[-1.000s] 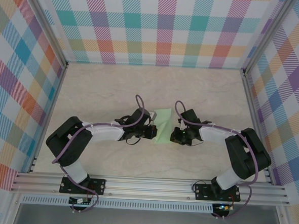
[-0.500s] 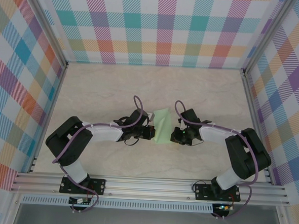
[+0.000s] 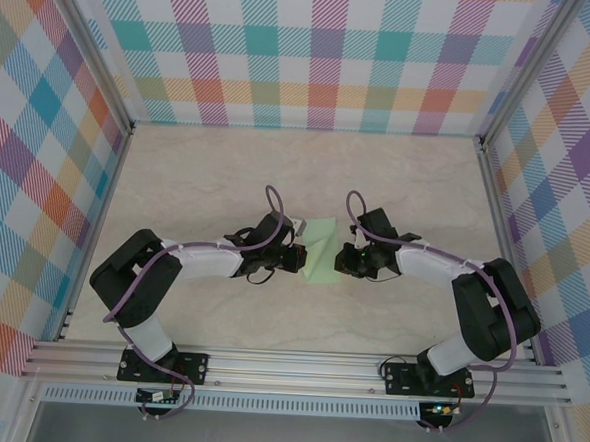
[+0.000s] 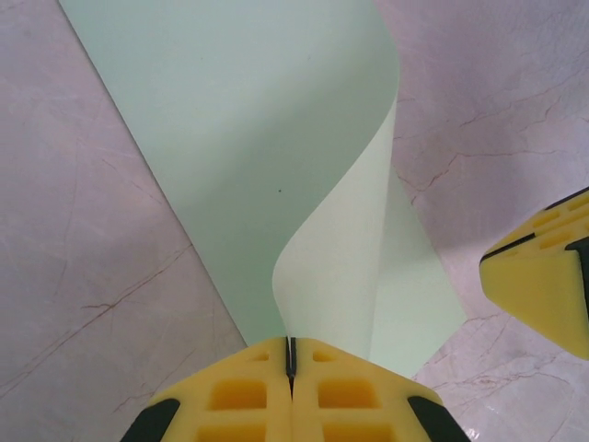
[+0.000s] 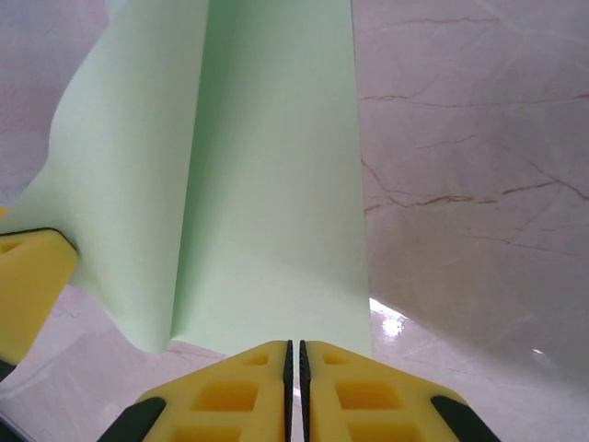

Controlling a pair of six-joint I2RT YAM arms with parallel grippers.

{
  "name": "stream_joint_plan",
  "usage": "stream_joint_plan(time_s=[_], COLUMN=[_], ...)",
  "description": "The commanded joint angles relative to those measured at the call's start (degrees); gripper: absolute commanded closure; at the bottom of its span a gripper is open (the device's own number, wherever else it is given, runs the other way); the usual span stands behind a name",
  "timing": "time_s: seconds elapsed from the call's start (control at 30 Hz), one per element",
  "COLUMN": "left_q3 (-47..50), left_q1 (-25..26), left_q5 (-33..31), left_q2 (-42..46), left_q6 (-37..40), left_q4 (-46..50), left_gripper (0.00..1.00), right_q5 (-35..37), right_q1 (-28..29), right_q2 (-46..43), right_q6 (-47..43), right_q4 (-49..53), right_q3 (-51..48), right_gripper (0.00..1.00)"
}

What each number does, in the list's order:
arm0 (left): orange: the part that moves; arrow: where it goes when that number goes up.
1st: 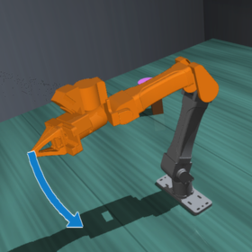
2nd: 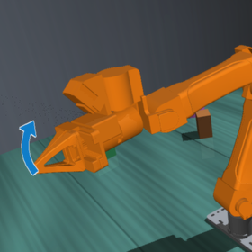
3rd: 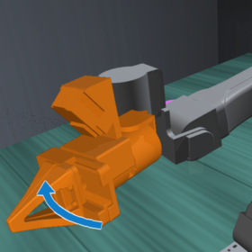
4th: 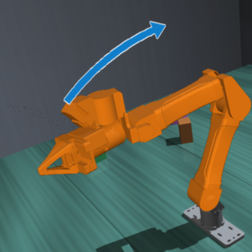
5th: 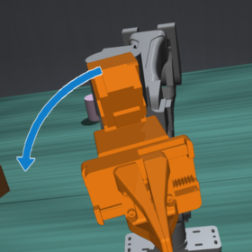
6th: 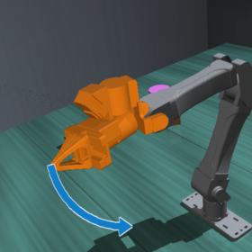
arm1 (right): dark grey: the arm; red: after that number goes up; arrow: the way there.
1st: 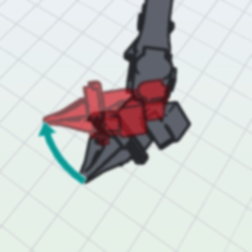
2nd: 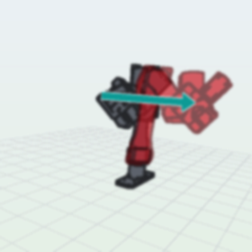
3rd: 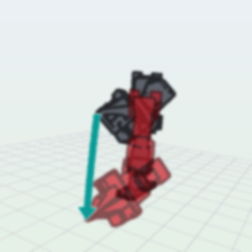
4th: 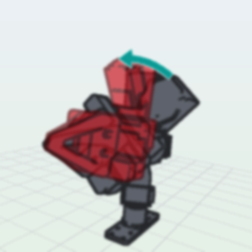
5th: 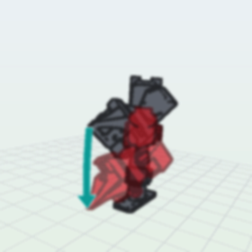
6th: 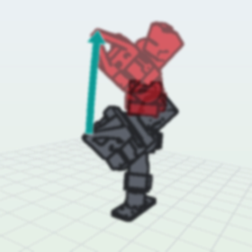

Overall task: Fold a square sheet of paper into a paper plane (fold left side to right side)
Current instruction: Fold the triangle a second time at the center of the table.

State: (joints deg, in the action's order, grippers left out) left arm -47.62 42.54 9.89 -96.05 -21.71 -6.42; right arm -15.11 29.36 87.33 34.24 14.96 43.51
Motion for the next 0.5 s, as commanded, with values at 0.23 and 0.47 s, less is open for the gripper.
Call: stream_joint_plan(time_s=[0.23, 0.47], left_q3=[-2.04, -2.57], left_q1=[-0.81, -1.04], left_q5=[-0.59, -0.44], left_q2=[-1.84, -3.55], left_q6=[2.03, 2.12], left_q4=[-1.79, -2.54], left_gripper=[0.97, 0.97], right_q5=[-0.77, -0.13], right_q1=[1.15, 1.23], right_q2=[2.92, 4.76], right_q6=[0.79, 0.65], right_q4=[-1.2, 0.32], right_q3=[-0.01, -0.09], right_gripper=[0.87, 0.87])
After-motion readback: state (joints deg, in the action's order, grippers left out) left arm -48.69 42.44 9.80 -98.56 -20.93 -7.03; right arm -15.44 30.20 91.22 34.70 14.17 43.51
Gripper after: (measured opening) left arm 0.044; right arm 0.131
